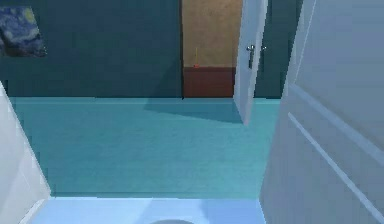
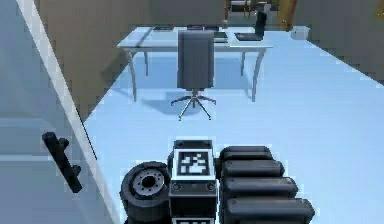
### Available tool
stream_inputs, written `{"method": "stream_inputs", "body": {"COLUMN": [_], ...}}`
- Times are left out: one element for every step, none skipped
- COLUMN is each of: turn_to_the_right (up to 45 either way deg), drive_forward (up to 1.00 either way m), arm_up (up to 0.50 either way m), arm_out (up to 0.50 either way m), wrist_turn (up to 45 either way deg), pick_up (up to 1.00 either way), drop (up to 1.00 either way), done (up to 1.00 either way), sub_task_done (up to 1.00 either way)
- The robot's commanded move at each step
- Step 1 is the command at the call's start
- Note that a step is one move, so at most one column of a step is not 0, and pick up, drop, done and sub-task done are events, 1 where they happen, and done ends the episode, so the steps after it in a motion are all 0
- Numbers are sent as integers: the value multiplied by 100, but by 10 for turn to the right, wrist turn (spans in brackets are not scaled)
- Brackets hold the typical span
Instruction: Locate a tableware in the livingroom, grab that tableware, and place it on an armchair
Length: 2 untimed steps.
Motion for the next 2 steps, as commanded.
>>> {"method": "stream_inputs", "body": {"turn_to_the_right": [0,0], "drive_forward": [100,50], "arm_up": [0,0], "arm_out": [0,0], "wrist_turn": [0,0], "pick_up": [0,0], "drop": [0,0], "done": [0,0], "sub_task_done": [0,0]}}
